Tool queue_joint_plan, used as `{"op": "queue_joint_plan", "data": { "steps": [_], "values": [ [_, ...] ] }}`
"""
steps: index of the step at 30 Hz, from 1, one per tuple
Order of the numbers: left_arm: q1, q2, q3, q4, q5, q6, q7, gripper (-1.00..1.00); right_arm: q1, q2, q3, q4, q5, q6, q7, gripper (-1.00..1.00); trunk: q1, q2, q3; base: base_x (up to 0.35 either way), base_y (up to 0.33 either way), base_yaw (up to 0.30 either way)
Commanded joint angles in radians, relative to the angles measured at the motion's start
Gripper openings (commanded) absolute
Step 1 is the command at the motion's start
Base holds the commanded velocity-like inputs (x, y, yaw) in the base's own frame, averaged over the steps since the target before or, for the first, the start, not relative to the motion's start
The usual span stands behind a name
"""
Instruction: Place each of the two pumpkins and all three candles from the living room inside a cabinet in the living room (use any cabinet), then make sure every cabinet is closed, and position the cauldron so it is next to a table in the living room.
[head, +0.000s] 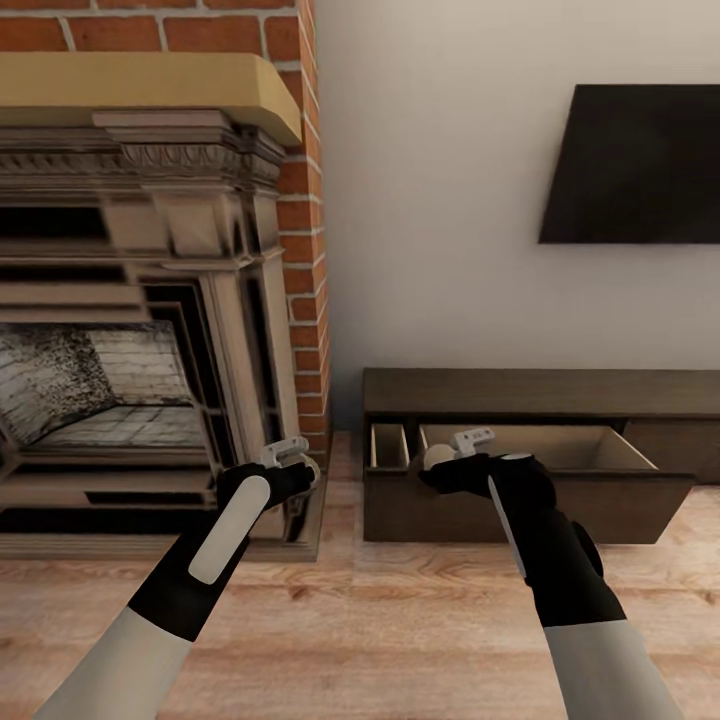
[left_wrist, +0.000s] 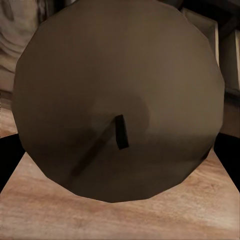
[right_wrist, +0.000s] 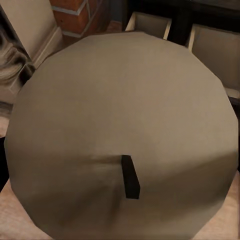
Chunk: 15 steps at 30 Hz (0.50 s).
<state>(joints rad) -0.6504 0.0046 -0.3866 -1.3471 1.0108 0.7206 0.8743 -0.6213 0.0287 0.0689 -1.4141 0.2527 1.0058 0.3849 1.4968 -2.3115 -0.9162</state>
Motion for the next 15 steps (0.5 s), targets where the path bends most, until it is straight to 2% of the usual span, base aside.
{"op": "queue_joint_plan", "data": {
  "steps": [1,6,10,11,15],
  "values": [
    [0.000,0.000,0.000,0.000,0.000,0.000,0.000,-1.00,0.000,0.000,0.000,0.000,-0.001,0.000,-0.001,-1.00,-0.004,0.007,0.002,0.000,0.000,0.000],
    [0.000,0.000,0.000,0.000,0.000,0.000,0.000,-1.00,0.000,0.000,-0.003,-0.002,-0.002,0.000,-0.001,-1.00,-0.023,0.042,0.009,0.000,0.000,-0.010],
    [0.000,0.000,0.000,0.000,0.000,0.000,0.000,-1.00,0.000,-0.002,-0.013,-0.002,-0.006,-0.001,-0.001,-1.00,-0.038,0.070,0.016,0.000,0.000,-0.137],
    [0.000,0.000,0.000,0.000,0.000,0.000,0.000,-1.00,0.000,-0.004,-0.063,-0.003,-0.006,-0.002,-0.001,-1.00,-0.042,0.077,0.019,0.000,0.000,-0.265],
    [0.000,0.000,0.000,0.000,0.000,0.000,0.000,-1.00,-0.001,-0.012,-0.087,-0.005,-0.004,-0.005,-0.003,-1.00,-0.058,0.105,0.032,0.000,0.000,-0.274]
  ]
}}
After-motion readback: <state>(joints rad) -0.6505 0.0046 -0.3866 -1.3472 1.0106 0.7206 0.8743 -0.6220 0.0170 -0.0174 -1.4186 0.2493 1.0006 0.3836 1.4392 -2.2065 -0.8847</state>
